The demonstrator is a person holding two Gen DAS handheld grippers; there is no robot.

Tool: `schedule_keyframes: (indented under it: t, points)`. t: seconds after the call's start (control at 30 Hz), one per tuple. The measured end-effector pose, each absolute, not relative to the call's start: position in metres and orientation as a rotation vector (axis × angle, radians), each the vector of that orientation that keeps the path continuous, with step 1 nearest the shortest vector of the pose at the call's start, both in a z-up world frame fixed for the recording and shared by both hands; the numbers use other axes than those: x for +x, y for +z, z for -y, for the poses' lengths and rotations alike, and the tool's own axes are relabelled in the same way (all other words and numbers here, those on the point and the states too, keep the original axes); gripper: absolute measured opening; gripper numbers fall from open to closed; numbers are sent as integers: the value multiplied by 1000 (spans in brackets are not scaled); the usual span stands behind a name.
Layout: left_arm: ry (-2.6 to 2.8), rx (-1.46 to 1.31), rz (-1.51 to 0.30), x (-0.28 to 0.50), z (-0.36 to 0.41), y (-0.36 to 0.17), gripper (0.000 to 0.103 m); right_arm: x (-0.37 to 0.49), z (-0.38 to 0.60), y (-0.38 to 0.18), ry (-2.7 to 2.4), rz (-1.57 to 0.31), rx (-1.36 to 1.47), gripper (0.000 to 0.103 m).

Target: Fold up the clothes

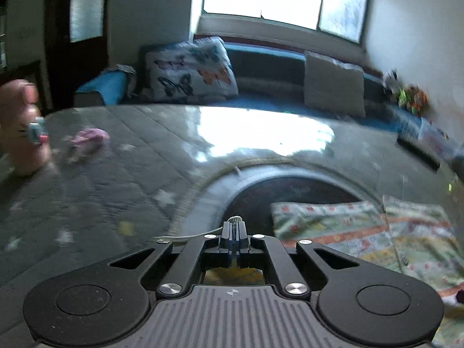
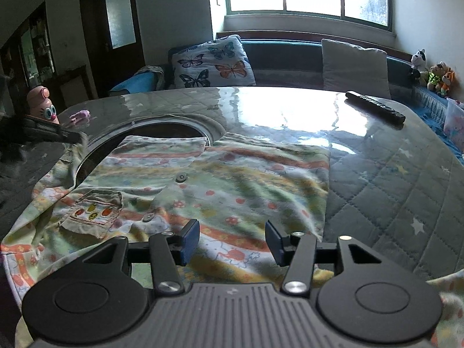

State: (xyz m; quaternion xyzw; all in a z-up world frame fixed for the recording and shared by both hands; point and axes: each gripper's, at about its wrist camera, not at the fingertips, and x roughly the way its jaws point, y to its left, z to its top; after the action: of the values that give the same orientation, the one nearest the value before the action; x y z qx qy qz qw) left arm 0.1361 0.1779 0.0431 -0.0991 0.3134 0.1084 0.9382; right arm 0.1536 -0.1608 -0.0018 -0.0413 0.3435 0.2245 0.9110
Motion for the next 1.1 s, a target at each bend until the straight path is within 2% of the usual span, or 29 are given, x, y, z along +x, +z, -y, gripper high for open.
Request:
schedule_keyframes:
  t: [0.3,0.57,0.7,0.83,1.1]
  points:
    - [352,-297,-507,30,-229,78,2,136,153,7,509,-684,-86,51]
    - [465,-277,-560,-39,-255,56,2,110,128,14,618,-687,-122,51]
    - [537,-197,-609,-52,-256,35,0,93,102,14,718,-694,-166,51]
    - [569,-237,-660,-62,-267,21,0,76,69,9,815,-698,-237,51]
    - [434,-229,-631,-42,-251,32,2,53,13,0,982,-694,-331,50]
